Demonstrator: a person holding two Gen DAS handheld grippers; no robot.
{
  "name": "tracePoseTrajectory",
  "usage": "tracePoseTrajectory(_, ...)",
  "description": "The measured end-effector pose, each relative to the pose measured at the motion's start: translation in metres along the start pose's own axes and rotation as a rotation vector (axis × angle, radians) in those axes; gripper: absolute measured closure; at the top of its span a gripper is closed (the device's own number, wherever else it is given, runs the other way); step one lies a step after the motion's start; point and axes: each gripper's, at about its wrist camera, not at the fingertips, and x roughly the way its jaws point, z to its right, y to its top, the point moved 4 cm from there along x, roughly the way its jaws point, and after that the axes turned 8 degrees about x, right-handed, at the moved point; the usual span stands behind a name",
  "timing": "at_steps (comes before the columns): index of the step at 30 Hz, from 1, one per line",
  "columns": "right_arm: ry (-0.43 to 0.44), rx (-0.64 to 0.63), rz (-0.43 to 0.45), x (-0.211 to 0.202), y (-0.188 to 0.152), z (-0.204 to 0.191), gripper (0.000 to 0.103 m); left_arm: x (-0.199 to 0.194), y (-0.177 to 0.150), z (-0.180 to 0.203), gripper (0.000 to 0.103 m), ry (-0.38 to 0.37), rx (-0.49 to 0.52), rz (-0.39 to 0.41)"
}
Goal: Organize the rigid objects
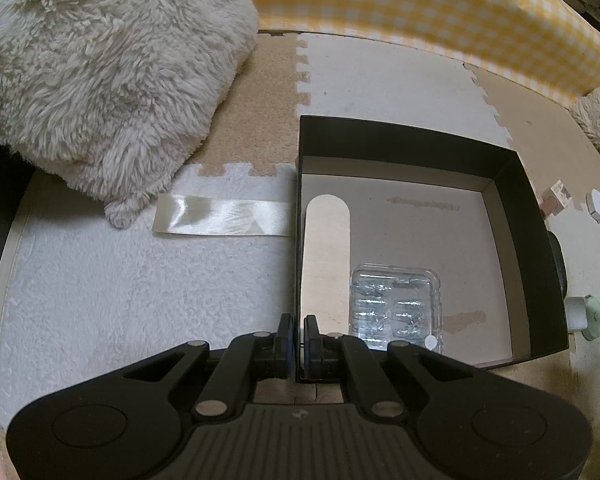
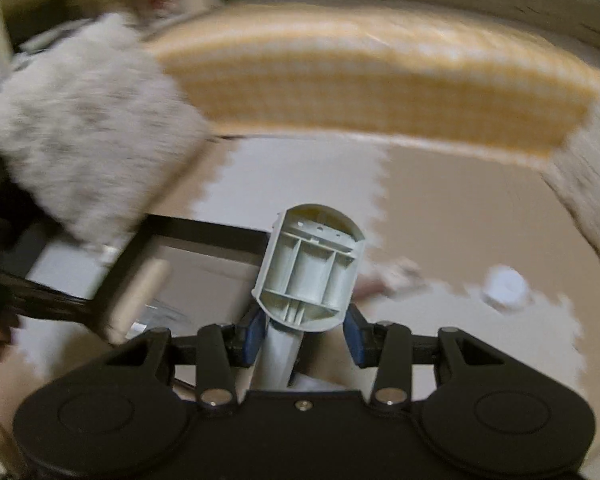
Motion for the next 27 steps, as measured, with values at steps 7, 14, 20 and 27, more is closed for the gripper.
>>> tracePoseTrajectory(7,0.057,-0.116,-0.076,0.044,-0.002,-0.072,0.059,0.001,0.0,-0.001,0.098,-0.006,-0.006,0.001)
tracePoseTrajectory(14,0.022,-0.124,-0.19,0.099,-0.013,-0.098,0.059,0.001,0.0,-0.001,0.098,-0.011,-0.01,0.002)
tracePoseTrajectory(20,-0.05,-0.17,-0.281,0.138,-0.024,-0.109,0.059,0.0,0.0,-0.002,0.098,-0.018,-0.016,0.003)
tracePoseTrajectory(27,-0.112,-0.111,-0.33,0.165,-0.025,-0.103,0.061,0.001,0.001,-0.003,0.098,-0.024,-0.021,0.003)
